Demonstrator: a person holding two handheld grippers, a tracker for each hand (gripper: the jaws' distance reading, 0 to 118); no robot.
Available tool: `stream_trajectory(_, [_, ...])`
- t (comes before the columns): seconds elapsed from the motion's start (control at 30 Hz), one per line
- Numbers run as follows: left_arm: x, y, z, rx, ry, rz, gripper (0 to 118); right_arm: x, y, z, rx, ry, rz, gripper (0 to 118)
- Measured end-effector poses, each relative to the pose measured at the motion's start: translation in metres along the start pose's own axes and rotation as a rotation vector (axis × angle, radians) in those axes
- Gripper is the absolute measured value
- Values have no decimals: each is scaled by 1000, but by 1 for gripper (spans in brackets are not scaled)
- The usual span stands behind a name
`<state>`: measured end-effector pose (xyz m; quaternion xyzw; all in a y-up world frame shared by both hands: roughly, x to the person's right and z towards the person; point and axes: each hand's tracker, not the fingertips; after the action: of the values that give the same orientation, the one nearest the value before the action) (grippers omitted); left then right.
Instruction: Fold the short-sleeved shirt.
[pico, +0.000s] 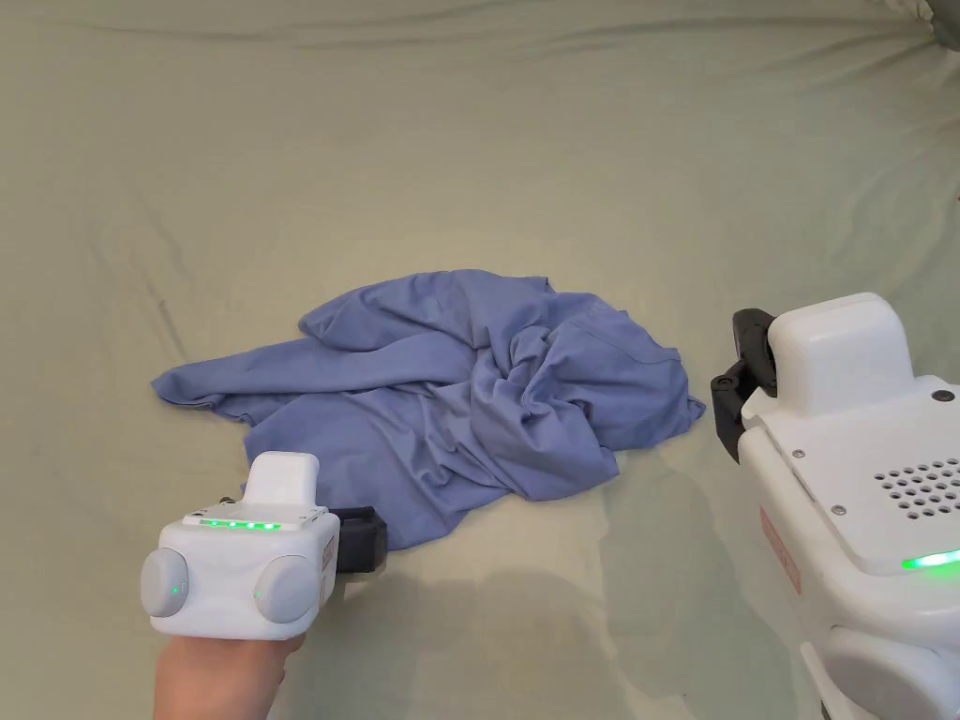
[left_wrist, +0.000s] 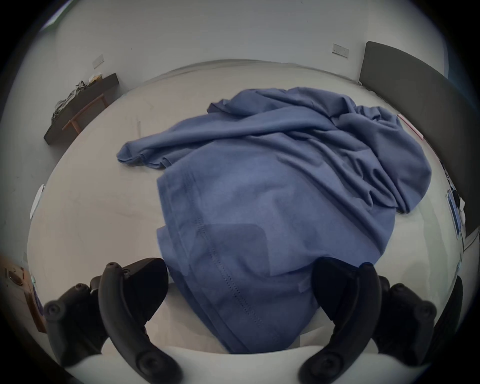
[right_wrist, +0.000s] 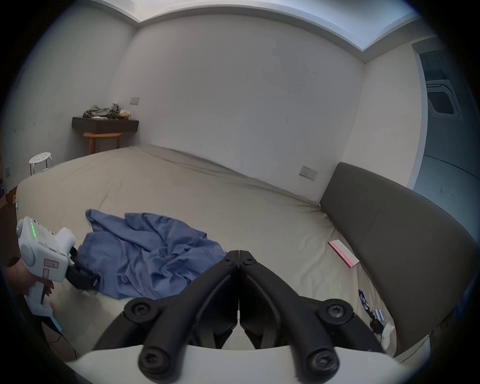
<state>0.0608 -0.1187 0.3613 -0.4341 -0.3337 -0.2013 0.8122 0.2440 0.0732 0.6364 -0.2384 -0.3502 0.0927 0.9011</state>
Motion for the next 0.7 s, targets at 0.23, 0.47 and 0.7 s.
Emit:
stream_trajectory(0.23, [9, 2, 21, 66, -44, -49, 49, 11, -23, -39, -122, 25, -6, 1])
stream_trajectory(0.47, [-9, 8, 60, 177, -94, -15, 10, 18, -50, -119, -338, 99, -17, 15])
stream_trajectory(0.7, [-45, 12, 102, 241, -122, 92, 10, 14, -95, -218, -578, 161, -107, 116])
